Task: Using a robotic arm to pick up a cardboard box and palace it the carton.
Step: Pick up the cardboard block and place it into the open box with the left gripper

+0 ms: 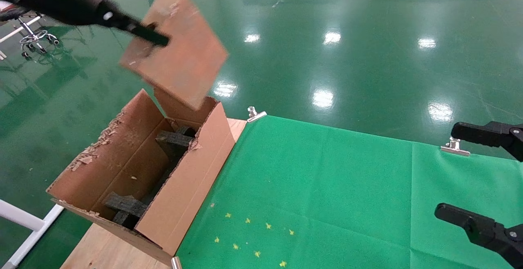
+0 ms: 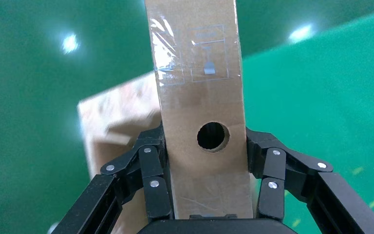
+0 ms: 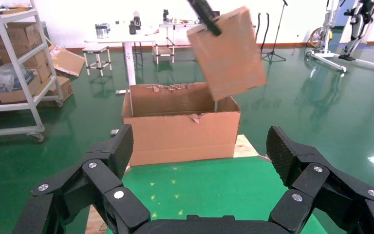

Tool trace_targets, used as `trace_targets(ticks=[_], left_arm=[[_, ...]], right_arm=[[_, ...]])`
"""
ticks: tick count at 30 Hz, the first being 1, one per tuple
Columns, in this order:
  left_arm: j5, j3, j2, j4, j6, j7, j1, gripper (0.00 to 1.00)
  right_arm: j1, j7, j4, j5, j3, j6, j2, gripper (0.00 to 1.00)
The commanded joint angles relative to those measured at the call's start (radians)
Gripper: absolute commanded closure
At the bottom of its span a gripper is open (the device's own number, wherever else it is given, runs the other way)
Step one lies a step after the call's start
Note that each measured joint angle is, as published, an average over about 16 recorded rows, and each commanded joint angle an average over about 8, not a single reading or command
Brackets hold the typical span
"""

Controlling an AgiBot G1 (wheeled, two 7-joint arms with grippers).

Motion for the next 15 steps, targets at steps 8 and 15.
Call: trace_targets(ticks=[8, 15], left_arm=[[0.048, 0.049, -0.034, 0.205, 0.019, 0.202, 0.036, 1.0], [0.06, 0.091, -0.025, 0.355, 0.012, 0.313, 0.104, 1.0]], right_arm=[[0.0, 0.0, 0.0, 0.0, 0.0, 0.0, 0.0, 0.0], [0.0, 0.0, 0.0, 0.0, 0.0, 0.0, 0.0, 0.0]])
